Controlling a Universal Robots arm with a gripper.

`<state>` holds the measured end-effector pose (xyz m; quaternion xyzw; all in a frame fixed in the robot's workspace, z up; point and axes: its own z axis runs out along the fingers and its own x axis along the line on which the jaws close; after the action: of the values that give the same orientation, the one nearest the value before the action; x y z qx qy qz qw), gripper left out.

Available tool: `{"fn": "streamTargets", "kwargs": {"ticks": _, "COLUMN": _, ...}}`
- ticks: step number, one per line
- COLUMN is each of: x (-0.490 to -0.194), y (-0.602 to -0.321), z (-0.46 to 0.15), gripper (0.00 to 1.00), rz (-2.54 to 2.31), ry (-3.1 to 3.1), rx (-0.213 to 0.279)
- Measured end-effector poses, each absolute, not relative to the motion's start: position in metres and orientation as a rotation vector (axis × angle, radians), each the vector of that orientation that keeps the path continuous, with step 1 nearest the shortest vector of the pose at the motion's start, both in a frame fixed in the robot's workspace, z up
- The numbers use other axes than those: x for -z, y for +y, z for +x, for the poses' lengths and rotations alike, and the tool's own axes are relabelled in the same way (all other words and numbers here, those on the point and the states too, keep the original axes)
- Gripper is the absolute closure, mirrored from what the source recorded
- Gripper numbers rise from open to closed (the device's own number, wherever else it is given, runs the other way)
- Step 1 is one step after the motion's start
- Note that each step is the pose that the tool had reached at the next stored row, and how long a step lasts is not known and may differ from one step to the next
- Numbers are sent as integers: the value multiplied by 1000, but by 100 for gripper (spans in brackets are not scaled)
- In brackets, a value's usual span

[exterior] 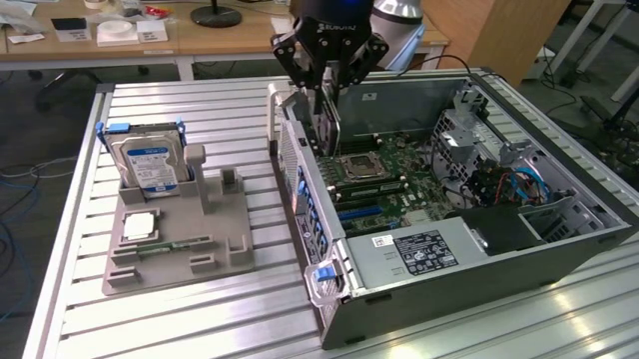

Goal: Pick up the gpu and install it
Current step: 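Pick up the gpu and move the gpu toward the slot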

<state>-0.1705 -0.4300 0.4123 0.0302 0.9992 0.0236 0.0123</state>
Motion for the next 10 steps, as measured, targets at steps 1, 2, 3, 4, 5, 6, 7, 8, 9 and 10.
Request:
{"fn": "streamTargets", "kwargs": {"ticks": 1, "x": -412, "y": -430, "z": -168, "gripper": 74, "rz": 94, "ry": 3115, "rx": -74}}
{"fn": "streamTargets", "kwargs": {"ticks": 2, "x": -412, "y": -430, "z": -165, "gripper": 74, "rz": 94, "ry": 3115, "rx": -74}}
{"fn": "streamTargets", "kwargs": {"ticks": 3, "x": -412, "y": -430, "z": -162, "gripper": 74, "rz": 94, "ry": 3115, "rx": -74}}
{"fn": "streamTargets", "kwargs": {"ticks": 4, "x": -412, "y": -430, "z": -160, "gripper": 74, "rz": 94, "ry": 3115, "rx": -74}}
{"fn": "streamTargets", "kwargs": {"ticks": 5, "x": -412, "y": -430, "z": -157, "gripper": 74, "rz": 94, "ry": 3115, "rx": -74}}
{"fn": "streamTargets", "kwargs": {"ticks": 6, "x": -412, "y": -430, "z": -154, "gripper": 74, "rz": 94, "ry": 3115, "rx": -74}}
{"fn": "streamTargets", "kwargs": {"ticks": 7, "x": -412, "y": -430, "z": -152, "gripper": 74, "rz": 94, "ry": 3115, "rx": -74}}
{"fn": "streamTargets", "kwargs": {"ticks": 8, "x": -412, "y": -430, "z": -149, "gripper": 74, "rz": 94, "ry": 3115, "rx": -73}}
{"fn": "streamTargets", "kwargs": {"ticks": 9, "x": -412, "y": -430, "z": -146, "gripper": 74, "rz": 94, "ry": 3115, "rx": -74}}
{"fn": "streamTargets", "kwargs": {"ticks": 10, "x": -412, "y": -430, "z": -144, "gripper": 74, "rz": 94, "ry": 3115, "rx": -74}}
